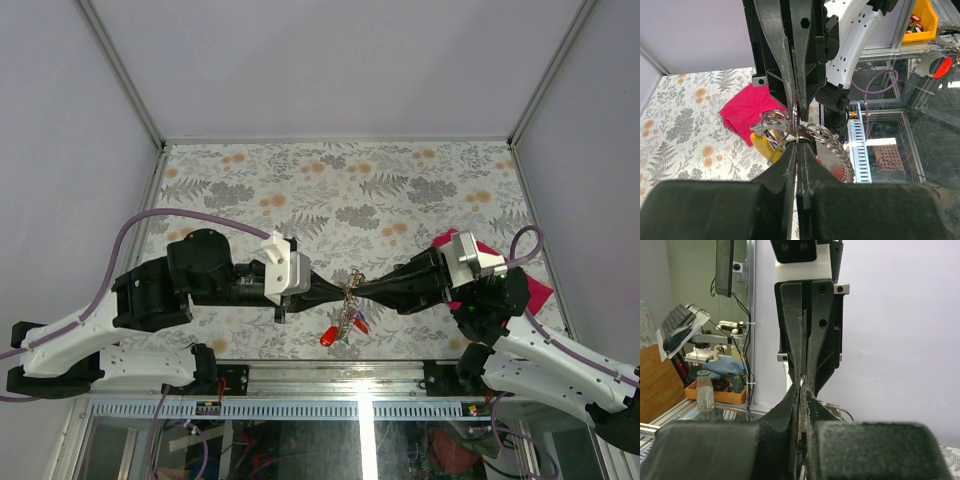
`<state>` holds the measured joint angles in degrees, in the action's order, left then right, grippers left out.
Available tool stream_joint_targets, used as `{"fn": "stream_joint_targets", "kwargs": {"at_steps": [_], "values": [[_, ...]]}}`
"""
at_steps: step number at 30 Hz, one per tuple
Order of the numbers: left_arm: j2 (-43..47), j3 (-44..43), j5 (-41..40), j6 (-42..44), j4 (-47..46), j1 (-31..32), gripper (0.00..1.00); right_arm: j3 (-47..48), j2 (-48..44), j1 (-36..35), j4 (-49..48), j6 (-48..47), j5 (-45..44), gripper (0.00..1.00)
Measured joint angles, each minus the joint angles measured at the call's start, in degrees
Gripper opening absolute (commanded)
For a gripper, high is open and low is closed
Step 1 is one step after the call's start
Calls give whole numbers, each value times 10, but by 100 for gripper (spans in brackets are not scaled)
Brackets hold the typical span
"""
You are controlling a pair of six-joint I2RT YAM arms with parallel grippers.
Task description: Put the keys on the keyring
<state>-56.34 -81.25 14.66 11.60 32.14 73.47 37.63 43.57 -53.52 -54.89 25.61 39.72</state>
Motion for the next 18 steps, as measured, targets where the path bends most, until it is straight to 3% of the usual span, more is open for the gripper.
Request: {"fn": "stream_joint_targets", "kwargs": {"at_steps": [3, 10, 18], "values": [[1, 3, 0, 0, -7, 0, 1, 0, 0, 0, -7, 2, -1, 0], [10, 16, 0, -6, -17, 0, 20, 0, 0, 0, -23, 1, -2, 0], [41, 47, -12, -14, -46, 0, 26, 0, -5, 0, -10, -10, 3, 0]]}}
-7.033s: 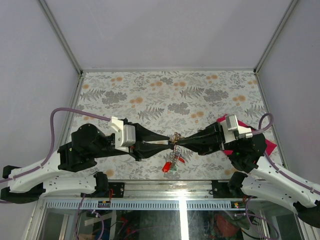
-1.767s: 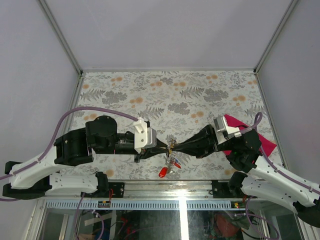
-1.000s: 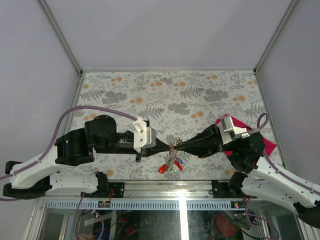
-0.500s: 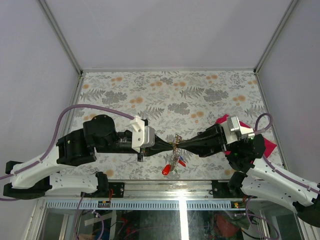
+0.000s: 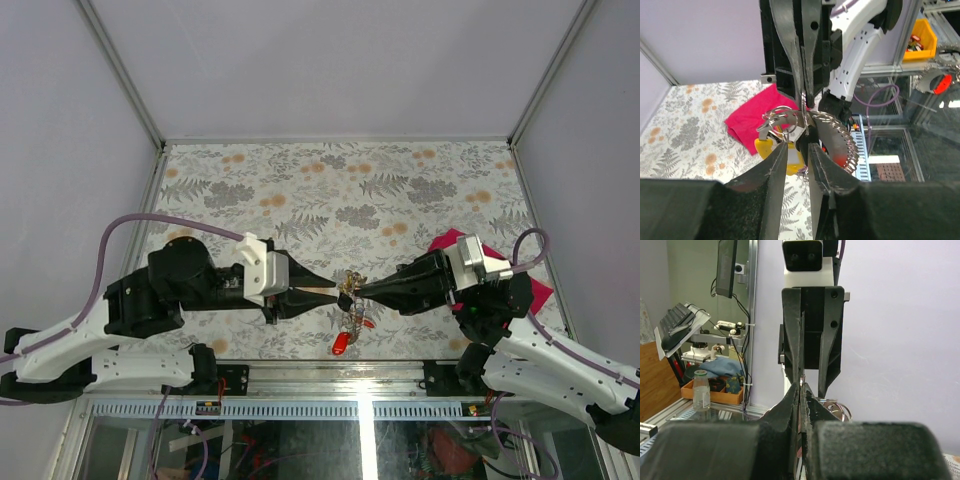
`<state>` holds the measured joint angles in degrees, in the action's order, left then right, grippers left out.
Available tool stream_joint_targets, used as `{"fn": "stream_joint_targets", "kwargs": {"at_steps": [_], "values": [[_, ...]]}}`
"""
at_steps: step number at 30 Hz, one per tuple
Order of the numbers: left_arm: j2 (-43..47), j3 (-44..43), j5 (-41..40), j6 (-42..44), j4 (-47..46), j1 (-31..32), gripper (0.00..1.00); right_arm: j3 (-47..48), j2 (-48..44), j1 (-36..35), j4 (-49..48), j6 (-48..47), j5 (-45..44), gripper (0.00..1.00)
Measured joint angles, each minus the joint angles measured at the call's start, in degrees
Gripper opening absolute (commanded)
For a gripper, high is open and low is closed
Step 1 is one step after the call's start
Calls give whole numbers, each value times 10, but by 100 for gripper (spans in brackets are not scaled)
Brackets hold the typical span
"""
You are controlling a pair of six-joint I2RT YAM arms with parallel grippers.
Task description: Put the keys on the keyring
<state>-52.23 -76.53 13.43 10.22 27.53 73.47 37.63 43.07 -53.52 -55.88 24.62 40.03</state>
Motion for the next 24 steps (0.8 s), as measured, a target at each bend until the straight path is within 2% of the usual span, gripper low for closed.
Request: {"fn": "stream_joint_targets", "kwargs": {"at_steps": [9, 24], "values": [[28, 30, -8, -10, -71, 0, 30, 0, -3, 0, 12, -5, 2, 0], [2, 38, 14, -21, -88, 0, 28, 0, -2, 0, 14, -6, 2, 0]]}}
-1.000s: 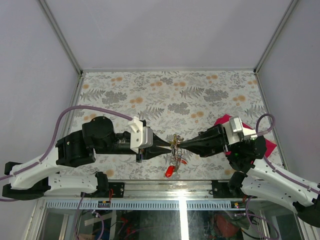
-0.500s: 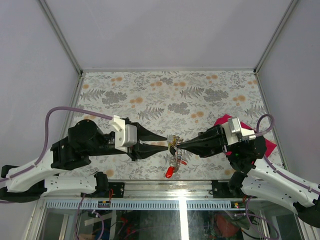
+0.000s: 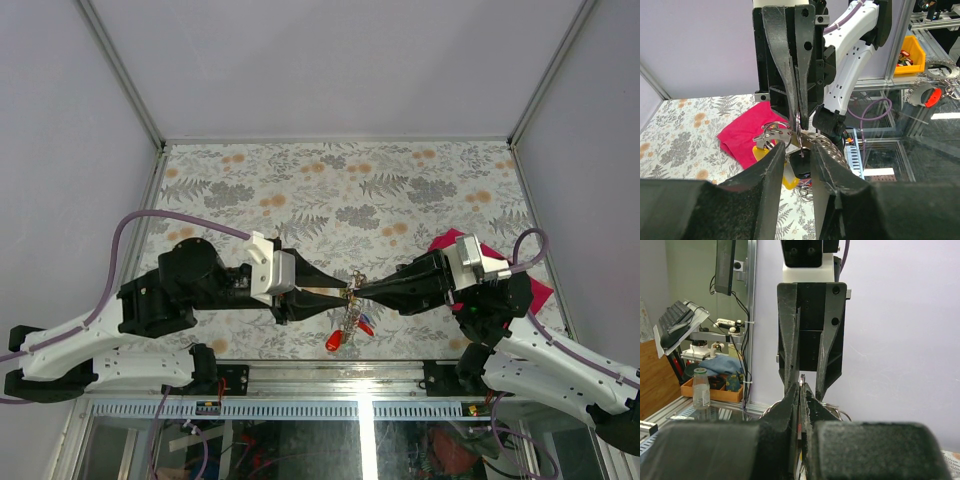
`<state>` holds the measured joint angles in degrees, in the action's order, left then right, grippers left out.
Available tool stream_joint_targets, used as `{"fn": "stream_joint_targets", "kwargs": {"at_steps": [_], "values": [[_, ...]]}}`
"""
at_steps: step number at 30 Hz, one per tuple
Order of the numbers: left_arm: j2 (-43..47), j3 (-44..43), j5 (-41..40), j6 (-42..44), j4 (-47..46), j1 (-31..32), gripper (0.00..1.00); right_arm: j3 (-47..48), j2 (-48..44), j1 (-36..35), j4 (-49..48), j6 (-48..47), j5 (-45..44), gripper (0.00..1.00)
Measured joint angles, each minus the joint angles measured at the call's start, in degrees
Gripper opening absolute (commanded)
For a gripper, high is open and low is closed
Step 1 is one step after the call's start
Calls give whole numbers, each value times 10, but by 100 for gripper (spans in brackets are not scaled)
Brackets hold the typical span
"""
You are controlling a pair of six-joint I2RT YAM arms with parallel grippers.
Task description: Put the keys on the keyring
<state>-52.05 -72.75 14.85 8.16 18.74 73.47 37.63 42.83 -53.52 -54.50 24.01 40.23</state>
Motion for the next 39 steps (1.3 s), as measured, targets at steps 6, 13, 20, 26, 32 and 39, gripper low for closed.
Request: {"fn": "stream_joint_targets", "kwargs": {"at_steps": [6, 13, 20, 26, 32, 39], "values": [[-1, 0, 3, -2, -2, 0, 27, 0, 0, 0, 0, 0, 4, 0], [-1, 0, 3, -5, -10, 0, 27, 0, 0, 0, 9, -4, 12, 0], [1, 0, 3, -5, -16, 0, 28, 0, -6, 0, 23, -14, 12, 0], [1, 0, 3, -6, -17, 0, 27, 0, -11, 0, 26, -16, 12, 0], [-6, 0, 7, -7, -17, 0, 22, 0, -11, 0, 26, -16, 12, 0], [-12, 3, 11, -9, -17, 0, 18, 0, -11, 0, 26, -16, 12, 0]]}}
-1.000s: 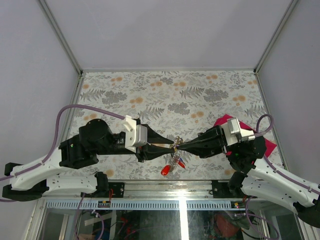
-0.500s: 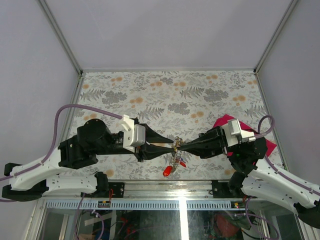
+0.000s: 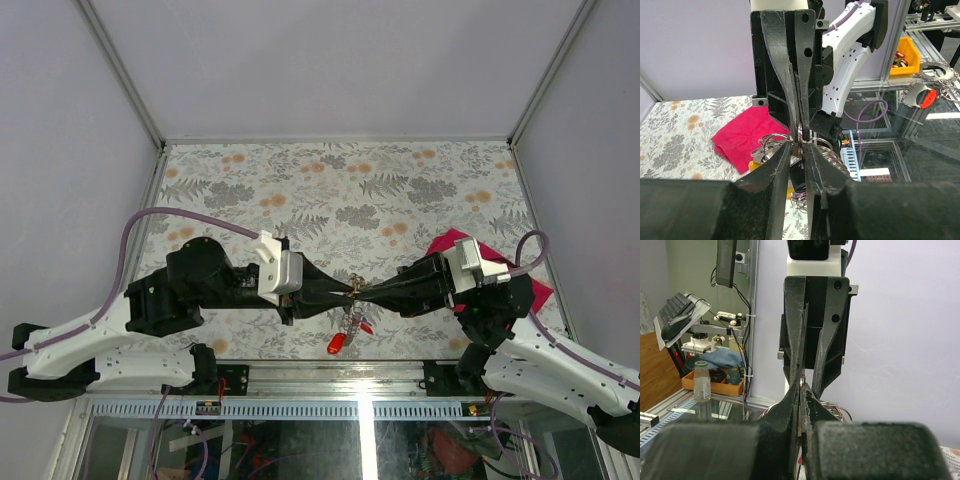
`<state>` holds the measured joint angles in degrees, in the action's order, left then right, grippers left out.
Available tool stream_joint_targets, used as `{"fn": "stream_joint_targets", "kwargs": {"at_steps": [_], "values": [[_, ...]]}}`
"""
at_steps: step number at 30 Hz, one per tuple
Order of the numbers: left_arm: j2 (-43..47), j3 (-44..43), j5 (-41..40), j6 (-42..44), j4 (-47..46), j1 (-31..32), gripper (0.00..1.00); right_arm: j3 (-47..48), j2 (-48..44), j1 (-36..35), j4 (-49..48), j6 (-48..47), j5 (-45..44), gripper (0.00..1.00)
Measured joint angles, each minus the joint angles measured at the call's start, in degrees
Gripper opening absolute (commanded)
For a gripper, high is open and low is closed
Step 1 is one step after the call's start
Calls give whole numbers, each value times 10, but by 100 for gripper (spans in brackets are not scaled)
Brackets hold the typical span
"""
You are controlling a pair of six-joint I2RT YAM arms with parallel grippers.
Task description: Put the keys on the keyring
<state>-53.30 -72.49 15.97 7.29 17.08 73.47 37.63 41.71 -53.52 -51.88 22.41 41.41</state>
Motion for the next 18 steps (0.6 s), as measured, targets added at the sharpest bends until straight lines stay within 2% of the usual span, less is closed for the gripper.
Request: {"fn": "stream_joint_targets", "kwargs": {"at_steps": [2, 6, 10, 15, 18], "values": [[-2, 0, 2, 0, 0, 0, 16, 0, 0, 0, 1, 0, 0, 0], [-2, 0, 2, 0, 0, 0, 1, 0, 0, 0, 2, 0, 0, 0], [-2, 0, 2, -2, 1, 0, 0, 0, 0, 0, 2, -2, 1, 0], [-14, -22, -3, -1, 40, 0, 0, 3, -10, 0, 38, -20, 1, 21], [-40, -66, -14, 5, 109, 0, 0, 18, -23, 0, 100, -51, -2, 28]]}}
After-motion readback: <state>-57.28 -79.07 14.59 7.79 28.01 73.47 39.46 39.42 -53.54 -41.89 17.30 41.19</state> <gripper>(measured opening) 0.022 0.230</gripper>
